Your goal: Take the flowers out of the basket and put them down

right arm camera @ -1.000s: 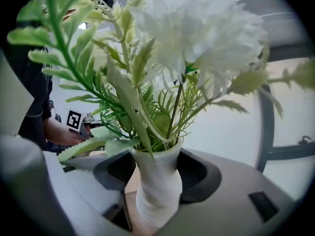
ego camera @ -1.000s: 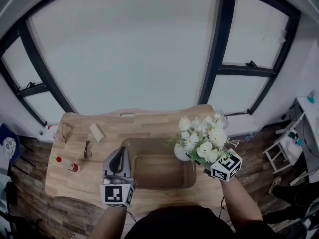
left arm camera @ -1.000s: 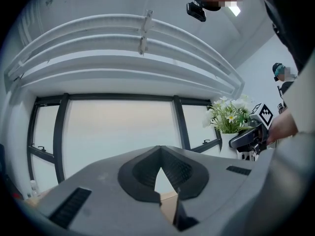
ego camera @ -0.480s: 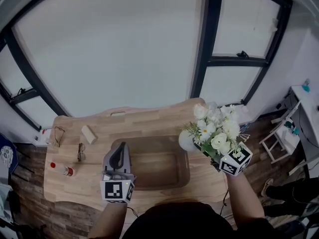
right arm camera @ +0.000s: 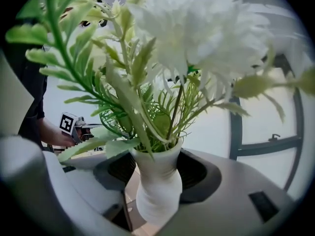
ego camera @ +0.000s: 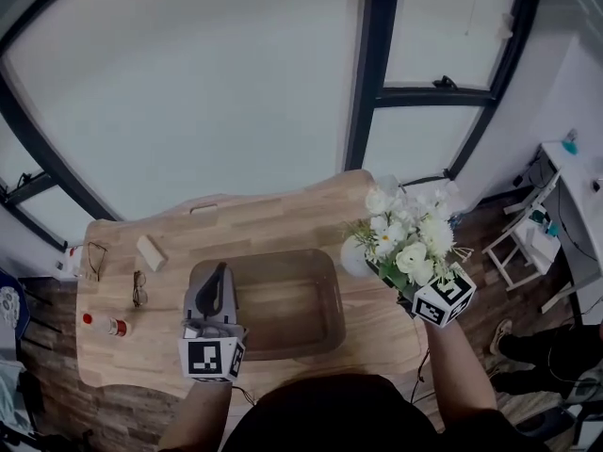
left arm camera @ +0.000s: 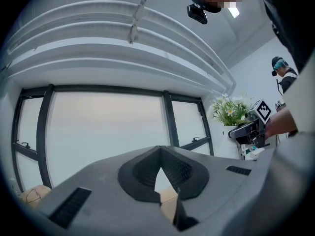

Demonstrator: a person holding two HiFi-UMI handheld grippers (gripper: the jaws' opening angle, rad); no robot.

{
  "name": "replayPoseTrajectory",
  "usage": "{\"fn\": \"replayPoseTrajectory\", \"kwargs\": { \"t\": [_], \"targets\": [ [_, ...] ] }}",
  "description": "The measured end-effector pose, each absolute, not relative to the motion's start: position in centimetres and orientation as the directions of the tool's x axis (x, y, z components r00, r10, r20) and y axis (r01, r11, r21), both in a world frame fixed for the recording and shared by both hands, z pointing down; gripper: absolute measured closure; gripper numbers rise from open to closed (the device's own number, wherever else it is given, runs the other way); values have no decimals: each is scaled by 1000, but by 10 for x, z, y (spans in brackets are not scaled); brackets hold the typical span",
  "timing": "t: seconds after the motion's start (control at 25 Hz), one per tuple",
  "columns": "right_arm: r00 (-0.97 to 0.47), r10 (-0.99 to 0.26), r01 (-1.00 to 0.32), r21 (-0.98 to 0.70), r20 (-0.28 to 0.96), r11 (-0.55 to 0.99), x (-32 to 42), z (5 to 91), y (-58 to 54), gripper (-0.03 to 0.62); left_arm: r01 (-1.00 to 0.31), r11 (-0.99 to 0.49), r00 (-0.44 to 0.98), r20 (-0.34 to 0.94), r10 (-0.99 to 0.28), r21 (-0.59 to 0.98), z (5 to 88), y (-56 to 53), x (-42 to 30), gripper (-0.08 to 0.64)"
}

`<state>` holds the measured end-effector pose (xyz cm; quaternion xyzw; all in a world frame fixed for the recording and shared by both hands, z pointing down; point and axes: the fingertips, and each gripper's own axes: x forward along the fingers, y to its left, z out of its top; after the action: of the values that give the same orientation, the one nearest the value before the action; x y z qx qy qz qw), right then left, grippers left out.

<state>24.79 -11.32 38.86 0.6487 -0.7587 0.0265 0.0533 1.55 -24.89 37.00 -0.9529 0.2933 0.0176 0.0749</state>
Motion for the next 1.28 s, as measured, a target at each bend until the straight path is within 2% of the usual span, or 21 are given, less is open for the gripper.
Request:
{"fn": "replayPoseTrajectory", "kwargs": {
  "t": [0.56, 1.28],
  "targets": [
    [-56, -976, -998, -37, 210, 49, 273, 462, -78, 314, -497, -856, 865, -4, -502, -143, 401, -232, 46, 555],
    [3, -947, -997, -70, 322, -27, 284, 564, -71, 314, -506, -854, 852, 80, -517, -123, 440, -229, 54, 555]
  ]
}}
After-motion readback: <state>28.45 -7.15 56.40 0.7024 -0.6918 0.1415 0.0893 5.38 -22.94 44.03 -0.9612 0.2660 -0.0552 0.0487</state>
